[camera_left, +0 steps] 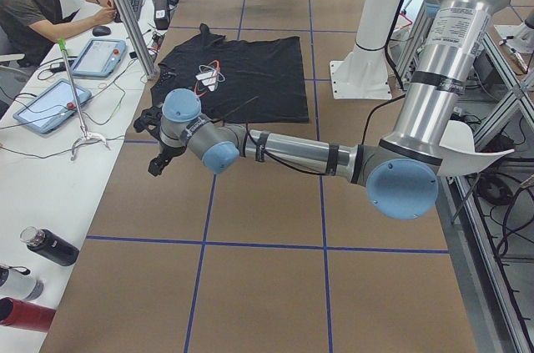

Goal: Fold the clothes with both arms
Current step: 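Move the right gripper toward the shirt's sleeve farthest from the robot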

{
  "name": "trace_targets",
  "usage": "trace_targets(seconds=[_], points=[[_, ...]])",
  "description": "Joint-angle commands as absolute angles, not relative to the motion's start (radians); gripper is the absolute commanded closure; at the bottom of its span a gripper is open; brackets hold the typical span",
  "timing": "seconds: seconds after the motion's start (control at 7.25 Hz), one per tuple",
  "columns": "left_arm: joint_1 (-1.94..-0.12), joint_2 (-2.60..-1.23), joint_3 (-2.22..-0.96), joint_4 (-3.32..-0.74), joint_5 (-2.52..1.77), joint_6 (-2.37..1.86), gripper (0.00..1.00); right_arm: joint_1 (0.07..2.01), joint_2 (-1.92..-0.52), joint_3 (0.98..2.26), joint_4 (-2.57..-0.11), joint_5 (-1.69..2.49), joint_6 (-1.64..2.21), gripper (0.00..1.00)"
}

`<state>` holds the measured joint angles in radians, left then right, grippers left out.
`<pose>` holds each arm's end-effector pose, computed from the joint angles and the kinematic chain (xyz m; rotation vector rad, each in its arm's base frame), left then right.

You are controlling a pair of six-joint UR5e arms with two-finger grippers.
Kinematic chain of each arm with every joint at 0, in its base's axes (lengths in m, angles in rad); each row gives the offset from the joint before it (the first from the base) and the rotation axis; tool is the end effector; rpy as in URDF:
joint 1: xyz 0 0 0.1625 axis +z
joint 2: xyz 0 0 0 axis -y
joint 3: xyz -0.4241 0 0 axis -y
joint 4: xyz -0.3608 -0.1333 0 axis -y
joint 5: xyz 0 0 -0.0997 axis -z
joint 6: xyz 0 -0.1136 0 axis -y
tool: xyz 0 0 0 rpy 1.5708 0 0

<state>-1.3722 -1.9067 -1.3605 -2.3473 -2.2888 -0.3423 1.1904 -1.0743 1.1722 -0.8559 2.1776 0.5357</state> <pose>0.0662 -0.6259 0.4925 0.6502 0.8711 0.1943 -0.1953 -0.6730 0.4919 0.4518 -0.8597 -0.1036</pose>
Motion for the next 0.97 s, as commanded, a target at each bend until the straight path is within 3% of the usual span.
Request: trace_targets(seconds=[0.0,0.41,0.83], points=[[-1.316,-2.007,-1.239,-2.483,-2.284,-0.509,0.0,1.12,-0.987,1.103,-0.789,2.125,0.621,0.01],[-1.307,-2.046,-1.206,-2.536,-2.284,-0.591,0.0,1.042,-0.928,0.949,-0.573,1.981,0.797,0.01],[-1.298,-2.054,-1.22,-2.546,-2.284,-0.634,0.0,1.02,-0.902,0.858,-0.511,1.953,0.867,0.02]])
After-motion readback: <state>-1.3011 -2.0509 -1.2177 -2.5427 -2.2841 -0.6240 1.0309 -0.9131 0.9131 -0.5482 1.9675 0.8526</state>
